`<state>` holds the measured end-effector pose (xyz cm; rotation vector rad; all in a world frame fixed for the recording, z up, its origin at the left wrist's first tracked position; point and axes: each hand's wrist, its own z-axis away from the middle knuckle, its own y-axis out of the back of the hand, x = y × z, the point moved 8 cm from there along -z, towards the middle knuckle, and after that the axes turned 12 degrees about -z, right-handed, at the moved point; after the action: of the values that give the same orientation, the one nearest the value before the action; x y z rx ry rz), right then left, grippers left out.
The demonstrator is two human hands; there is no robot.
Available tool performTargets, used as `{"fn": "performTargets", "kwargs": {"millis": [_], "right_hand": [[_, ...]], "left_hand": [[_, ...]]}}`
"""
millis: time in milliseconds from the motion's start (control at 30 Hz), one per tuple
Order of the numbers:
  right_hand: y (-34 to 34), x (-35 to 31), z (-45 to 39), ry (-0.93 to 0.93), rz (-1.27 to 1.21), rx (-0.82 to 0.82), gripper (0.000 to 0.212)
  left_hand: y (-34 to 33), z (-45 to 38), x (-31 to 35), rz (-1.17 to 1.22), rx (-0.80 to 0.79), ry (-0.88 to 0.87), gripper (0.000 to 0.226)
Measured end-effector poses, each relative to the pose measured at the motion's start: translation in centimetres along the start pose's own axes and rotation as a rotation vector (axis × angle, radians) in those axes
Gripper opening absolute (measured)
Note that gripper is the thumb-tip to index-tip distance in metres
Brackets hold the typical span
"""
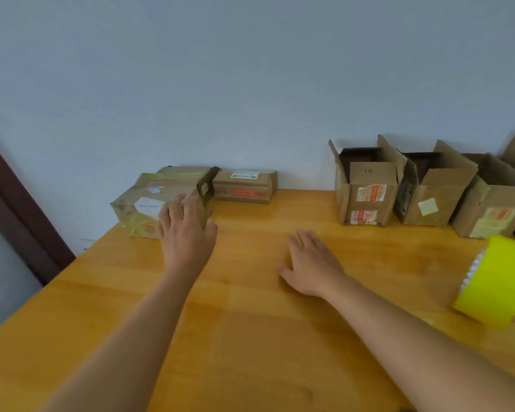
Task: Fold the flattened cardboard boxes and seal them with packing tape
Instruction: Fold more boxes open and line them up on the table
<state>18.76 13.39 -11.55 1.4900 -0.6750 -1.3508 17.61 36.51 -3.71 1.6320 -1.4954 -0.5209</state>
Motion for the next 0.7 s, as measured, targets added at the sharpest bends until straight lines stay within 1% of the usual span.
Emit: {"fn": "performTargets", "kwargs": {"millis": [67, 167, 233, 300, 400, 533, 633, 700], "right_hand": [[-1.1, -1.5, -1.2, 0.053, -0.021, 0.007, 0.073], [-2.5, -2.0, -2.0, 0.046, -0.028, -0.013, 0.068], [-2.8, -1.7, -2.1, 0.032, -0.014, 0.001, 0.067], [-2.8, -1.6, -2.2, 0.034, -0.017, 0.019, 0.067], [-2.7, -1.6, -2.3, 0.034, -0.029, 0.038, 0.067], [-2.6, -1.7, -2.4, 0.042, -0.045, 0.058, 0.067], [-2.4, -1.6, -2.6, 0.052, -0.077, 0.077, 0.066], [-2.1, -1.5, -2.5, 0.082, -0.143, 0.113, 0.064]], "left_hand": [[0.1, -1.2, -1.7, -0.106, -0.015, -0.015, 0.064], [-1.1, -3.1, -4.1, -0.235, -0.108, -0.003, 0.078], [-2.3, -3.7, -5.1, -0.265, -0.173, 0.032, 0.081], [-3.1, -3.9, -5.6, -0.243, -0.207, 0.079, 0.079], [-3.0, -4.0, -6.0, -0.13, -0.161, 0.152, 0.066], [-1.9, -2.5, -5.7, -0.079, -0.097, 0.152, 0.056], [-0.8, 0.1, -5.2, -0.058, -0.077, 0.115, 0.063], [-0.1, 2.1, -4.6, -0.052, -0.065, 0.077, 0.066]]}}
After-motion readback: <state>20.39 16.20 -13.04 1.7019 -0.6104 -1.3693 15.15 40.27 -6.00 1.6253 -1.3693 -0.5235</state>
